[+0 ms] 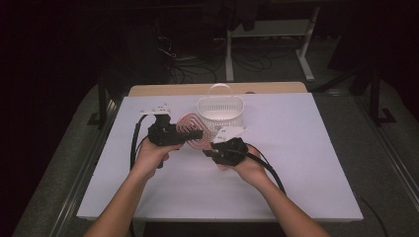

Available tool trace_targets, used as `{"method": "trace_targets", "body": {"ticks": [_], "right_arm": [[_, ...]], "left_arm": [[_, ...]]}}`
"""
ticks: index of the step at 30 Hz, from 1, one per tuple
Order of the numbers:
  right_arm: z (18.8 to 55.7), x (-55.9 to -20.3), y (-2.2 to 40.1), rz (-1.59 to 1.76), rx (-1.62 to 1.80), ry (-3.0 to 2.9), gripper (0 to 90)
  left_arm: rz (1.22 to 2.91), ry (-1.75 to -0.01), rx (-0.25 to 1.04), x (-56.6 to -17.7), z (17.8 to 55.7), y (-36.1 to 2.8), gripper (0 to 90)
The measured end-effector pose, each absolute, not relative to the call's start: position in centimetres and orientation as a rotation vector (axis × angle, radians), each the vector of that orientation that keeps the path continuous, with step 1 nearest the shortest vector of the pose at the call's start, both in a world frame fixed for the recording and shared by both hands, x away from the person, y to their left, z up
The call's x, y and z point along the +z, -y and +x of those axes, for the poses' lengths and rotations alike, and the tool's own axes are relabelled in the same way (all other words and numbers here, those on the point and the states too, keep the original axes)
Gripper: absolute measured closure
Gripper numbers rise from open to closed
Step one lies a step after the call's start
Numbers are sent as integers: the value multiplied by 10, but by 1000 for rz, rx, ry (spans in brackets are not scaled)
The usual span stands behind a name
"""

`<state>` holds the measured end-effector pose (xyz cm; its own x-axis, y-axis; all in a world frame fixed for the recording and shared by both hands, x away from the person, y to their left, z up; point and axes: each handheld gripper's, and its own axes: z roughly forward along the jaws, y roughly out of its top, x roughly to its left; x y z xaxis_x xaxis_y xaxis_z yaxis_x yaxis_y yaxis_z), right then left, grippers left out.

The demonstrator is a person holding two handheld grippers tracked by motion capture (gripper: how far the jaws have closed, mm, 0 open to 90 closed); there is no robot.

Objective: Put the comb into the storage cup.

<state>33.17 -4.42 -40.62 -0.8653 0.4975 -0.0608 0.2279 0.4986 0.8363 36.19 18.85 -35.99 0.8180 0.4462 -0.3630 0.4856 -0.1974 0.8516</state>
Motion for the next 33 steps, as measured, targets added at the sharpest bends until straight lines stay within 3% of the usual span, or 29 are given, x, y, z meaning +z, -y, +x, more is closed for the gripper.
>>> {"method": "trace_targets", "body": {"ticks": [12, 22, 33], "right_arm": [[332, -405, 45, 620, 1324, -2445, 629], [335, -405, 48, 669, 1360, -2434, 418], [338, -406, 56, 727, 1357, -2454, 278]], "left_arm": [[1826, -704, -24, -360, 361, -189, 645], [1814, -706, -6, -358, 362, -195, 645], [1799, -715, 14, -356, 363, -204, 645]]}}
